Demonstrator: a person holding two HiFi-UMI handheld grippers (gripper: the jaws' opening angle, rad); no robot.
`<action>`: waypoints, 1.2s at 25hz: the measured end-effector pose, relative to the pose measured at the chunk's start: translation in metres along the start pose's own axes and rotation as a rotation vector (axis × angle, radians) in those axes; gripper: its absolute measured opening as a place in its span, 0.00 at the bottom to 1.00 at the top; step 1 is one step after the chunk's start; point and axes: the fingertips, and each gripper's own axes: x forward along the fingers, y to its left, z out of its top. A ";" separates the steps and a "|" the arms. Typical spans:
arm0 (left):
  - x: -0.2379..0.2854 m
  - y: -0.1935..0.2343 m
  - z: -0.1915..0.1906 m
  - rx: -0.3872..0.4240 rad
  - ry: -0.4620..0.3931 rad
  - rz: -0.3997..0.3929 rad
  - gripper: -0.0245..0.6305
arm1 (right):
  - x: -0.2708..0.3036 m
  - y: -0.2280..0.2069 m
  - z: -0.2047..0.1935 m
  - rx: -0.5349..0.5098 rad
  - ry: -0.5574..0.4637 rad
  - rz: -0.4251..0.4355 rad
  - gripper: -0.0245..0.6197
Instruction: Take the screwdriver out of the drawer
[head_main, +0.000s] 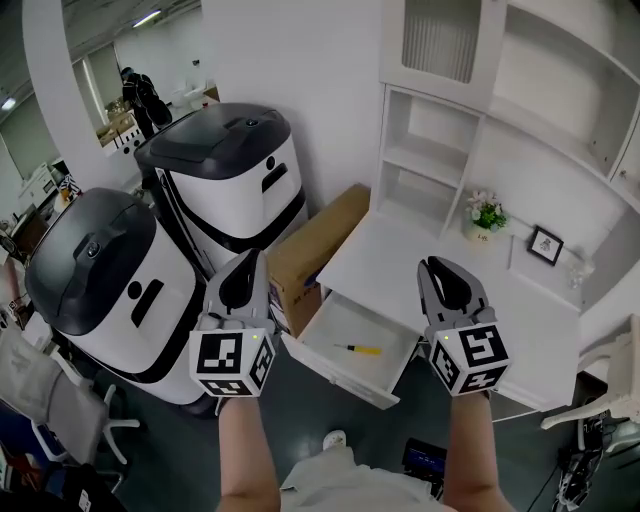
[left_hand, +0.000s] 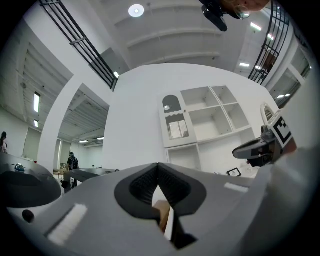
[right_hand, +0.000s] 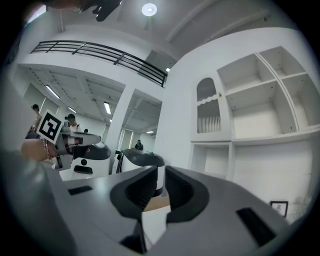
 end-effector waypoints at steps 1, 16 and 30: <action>0.008 0.006 -0.004 -0.001 0.003 -0.003 0.05 | 0.010 0.000 -0.002 0.003 0.003 0.003 0.07; 0.050 0.047 -0.056 -0.049 0.068 -0.002 0.05 | 0.081 0.007 -0.044 0.006 0.089 0.035 0.32; 0.046 0.036 -0.147 -0.097 0.252 0.024 0.05 | 0.101 0.025 -0.160 0.069 0.311 0.141 0.32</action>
